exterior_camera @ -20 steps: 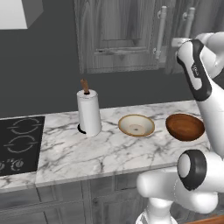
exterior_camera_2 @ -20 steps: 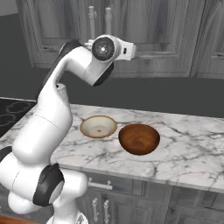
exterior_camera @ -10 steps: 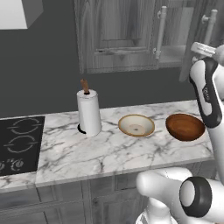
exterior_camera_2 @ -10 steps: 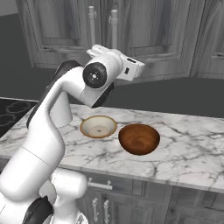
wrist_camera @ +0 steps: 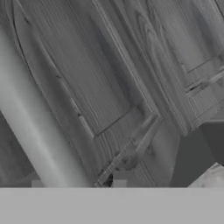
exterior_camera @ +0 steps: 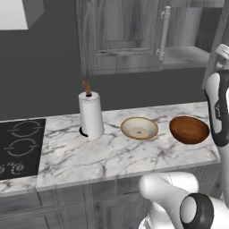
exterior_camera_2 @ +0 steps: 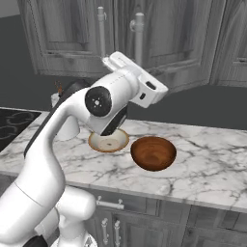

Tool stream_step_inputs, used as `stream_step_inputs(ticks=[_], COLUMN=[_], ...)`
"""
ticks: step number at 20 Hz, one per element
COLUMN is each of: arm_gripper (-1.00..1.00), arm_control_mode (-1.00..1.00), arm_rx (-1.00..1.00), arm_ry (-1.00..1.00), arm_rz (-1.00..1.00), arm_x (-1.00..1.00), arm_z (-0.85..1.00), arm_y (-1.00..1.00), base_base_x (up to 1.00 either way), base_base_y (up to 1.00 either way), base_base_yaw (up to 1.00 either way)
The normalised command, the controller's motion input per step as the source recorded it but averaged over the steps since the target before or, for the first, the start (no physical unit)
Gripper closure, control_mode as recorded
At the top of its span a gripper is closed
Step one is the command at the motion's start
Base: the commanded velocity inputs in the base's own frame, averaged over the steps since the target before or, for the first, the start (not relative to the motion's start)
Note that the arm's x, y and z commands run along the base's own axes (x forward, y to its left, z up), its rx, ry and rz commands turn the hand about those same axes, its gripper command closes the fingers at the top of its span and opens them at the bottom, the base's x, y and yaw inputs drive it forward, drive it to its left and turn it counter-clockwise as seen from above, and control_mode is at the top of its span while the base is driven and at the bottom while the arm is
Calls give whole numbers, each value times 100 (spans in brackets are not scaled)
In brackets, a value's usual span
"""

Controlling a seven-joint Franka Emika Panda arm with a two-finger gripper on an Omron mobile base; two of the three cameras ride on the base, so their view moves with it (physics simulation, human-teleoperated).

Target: Open the cabinet. Pick the bowls from the counter and place them in the cabinet. Then close the cabinet.

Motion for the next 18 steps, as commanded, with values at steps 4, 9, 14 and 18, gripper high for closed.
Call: stream_step_inputs(ticks=[4,9,14,18], arm_gripper=[100,100,-100,-100], arm_control_mode=[-100,-100,-100,-100], arm_rx=[24,23,12,-2], arm_ry=[0,0,0,-6], arm_rz=[-12,-9,-5,0], arm_x=[-57,-52,-76,-84], arm_z=[0,0,-3,-4], arm_y=[-100,-100,-74,13], base_base_x=[0,0,0,0], base_base_y=[0,0,0,0], base_base_yaw=[0,0,0,0])
